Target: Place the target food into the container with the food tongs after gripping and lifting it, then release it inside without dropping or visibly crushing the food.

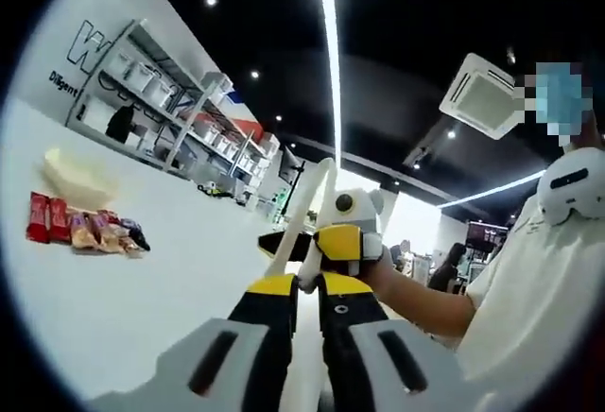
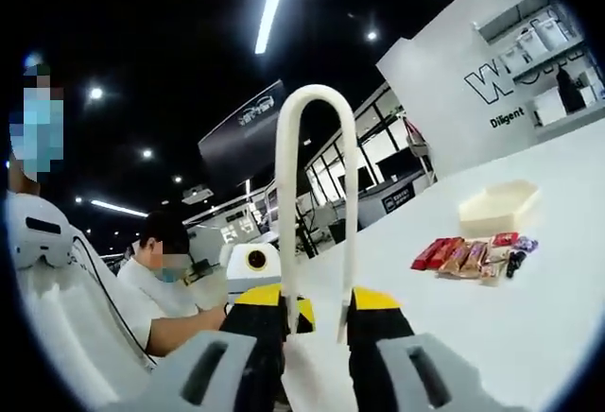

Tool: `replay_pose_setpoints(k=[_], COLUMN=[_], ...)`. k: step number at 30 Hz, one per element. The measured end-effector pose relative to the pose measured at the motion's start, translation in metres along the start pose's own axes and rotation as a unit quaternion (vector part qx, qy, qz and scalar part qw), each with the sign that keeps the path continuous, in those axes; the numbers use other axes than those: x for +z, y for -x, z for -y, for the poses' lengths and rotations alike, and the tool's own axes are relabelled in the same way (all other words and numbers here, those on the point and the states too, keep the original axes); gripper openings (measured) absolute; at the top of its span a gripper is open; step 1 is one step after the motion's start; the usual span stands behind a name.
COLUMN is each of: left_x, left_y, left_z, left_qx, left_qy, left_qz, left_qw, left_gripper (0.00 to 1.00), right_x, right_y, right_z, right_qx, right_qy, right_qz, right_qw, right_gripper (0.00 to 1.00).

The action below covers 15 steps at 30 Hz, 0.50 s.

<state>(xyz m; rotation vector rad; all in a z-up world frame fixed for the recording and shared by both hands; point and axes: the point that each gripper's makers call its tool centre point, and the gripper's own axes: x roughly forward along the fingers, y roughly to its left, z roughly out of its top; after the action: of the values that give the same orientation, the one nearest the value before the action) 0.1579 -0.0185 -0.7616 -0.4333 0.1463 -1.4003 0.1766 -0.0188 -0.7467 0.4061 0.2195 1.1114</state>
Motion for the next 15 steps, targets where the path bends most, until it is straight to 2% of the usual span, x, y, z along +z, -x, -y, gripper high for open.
replay_pose_setpoints(k=[2,3,9,12,14,15], left_x=[0.001,0.002,0.01,0.009,0.008,0.01], left_y=[0.001,0.002,0.004,0.004,0.002,0.002], left_z=[0.002,0.003,0.008,0.008,0.01,0.01], left_qx=[0.002,0.0,0.013,0.022,0.021,0.021], left_qy=[-0.022,-0.019,-0.066,-0.092,-0.094,-0.089], left_qz=[0.001,0.001,0.023,0.019,0.019,0.03], left_qw=[0.9998,0.9998,0.9975,0.9953,0.9952,0.9954], left_gripper=[0.06,0.06,0.05,0.04,0.04,0.04], right_x=[0.001,0.001,0.005,0.006,0.007,0.01], right_y=[-0.001,-0.001,-0.004,-0.005,-0.005,-0.005], right_z=[-0.001,-0.001,-0.002,-0.001,-0.002,-0.004], right_qx=[-0.001,0.0,0.001,0.0,0.001,0.004], right_qy=[-0.002,-0.01,-0.036,-0.04,-0.045,-0.045], right_qz=[0.001,0.002,0.013,0.015,0.017,0.023], right_qw=[1.0,0.9999,0.9993,0.9991,0.9989,0.9987], right_gripper=[0.2,0.2,0.23,0.23,0.23,0.23])
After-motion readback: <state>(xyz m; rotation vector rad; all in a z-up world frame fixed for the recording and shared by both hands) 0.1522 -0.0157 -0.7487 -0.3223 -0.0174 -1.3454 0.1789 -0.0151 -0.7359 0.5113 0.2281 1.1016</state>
